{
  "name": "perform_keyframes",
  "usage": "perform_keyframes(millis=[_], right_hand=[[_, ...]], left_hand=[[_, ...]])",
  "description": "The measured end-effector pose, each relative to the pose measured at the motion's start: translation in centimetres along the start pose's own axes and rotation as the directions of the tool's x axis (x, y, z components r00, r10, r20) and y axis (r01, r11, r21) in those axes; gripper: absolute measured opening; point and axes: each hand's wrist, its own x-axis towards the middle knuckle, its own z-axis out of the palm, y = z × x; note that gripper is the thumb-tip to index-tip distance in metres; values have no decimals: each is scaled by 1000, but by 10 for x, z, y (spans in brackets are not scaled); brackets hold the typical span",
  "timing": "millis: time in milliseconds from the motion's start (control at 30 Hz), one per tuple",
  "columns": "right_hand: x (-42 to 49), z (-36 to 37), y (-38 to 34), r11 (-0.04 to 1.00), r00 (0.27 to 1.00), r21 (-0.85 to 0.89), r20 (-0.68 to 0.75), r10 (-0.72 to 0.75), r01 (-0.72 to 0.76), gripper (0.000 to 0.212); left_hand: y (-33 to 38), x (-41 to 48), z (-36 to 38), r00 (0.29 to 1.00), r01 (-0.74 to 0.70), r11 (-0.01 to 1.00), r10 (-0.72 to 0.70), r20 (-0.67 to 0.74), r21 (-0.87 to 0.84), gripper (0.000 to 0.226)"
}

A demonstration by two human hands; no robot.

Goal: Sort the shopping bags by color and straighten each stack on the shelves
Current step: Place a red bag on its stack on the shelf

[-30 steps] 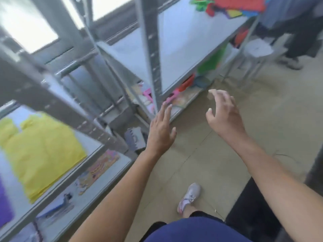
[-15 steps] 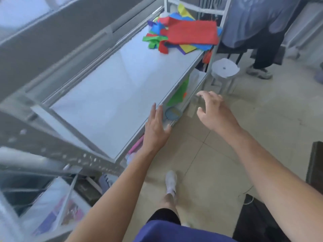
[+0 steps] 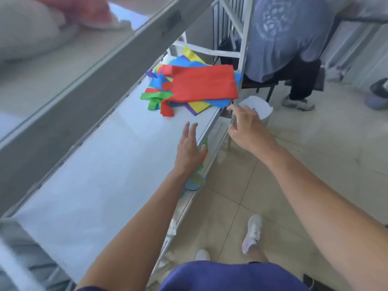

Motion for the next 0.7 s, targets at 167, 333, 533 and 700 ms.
perform_keyframes(millis=[167, 333, 533, 700], right_hand=[[100, -17, 56, 995, 995, 43, 27, -91, 90, 54], [185, -28, 99, 982, 975, 33, 112, -190, 188, 53], [289, -10, 116, 963, 929, 32, 257, -268, 269, 55], [371, 19, 116, 951, 889, -5, 358, -287, 310, 55]], left_hand=[[29, 75, 34, 994, 104, 995, -104, -28, 9, 76], [56, 137, 64, 963, 259, 964, -262, -58, -59, 78], [81, 210, 86, 885, 419, 854, -461, -74, -310, 76], [40, 277, 131, 771, 525, 656, -637, -25, -542, 88]])
